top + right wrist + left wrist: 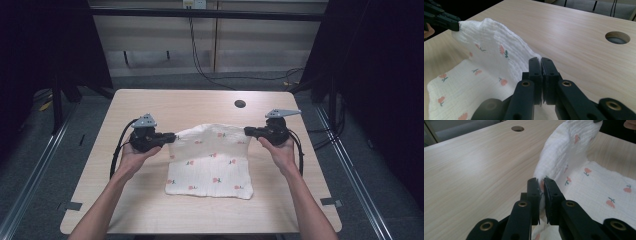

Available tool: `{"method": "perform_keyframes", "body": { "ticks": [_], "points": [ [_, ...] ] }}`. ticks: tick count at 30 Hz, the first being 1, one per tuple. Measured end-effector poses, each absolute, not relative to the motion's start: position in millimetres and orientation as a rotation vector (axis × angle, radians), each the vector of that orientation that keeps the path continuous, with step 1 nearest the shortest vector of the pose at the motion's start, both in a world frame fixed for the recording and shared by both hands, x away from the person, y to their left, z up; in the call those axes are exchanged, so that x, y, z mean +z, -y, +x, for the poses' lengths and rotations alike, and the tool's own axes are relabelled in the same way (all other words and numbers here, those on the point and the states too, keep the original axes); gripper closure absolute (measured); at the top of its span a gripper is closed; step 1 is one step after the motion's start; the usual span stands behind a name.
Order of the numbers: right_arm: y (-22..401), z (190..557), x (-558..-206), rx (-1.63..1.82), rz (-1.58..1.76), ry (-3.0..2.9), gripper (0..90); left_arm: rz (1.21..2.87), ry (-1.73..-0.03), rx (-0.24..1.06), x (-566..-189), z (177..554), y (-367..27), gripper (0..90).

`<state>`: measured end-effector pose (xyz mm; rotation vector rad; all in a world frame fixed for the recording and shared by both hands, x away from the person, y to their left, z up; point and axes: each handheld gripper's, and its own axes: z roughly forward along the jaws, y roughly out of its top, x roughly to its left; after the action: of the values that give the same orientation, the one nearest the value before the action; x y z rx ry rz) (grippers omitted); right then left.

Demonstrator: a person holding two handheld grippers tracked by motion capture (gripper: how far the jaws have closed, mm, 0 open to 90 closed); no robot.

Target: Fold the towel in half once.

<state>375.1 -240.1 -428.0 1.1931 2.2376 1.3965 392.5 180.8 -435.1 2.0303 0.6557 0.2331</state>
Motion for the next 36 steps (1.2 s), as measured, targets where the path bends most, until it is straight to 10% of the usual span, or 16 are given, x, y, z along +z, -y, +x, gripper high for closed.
{"method": "perform_keyframes", "body": {
  "ticks": [36],
  "points": [
    [232.5,291.9,-453.5,1.287,1.04,-2.495,85.7,2.177,-0.522,0.21,-461.3,329.1,-182.1,81.7]
  ]
}}
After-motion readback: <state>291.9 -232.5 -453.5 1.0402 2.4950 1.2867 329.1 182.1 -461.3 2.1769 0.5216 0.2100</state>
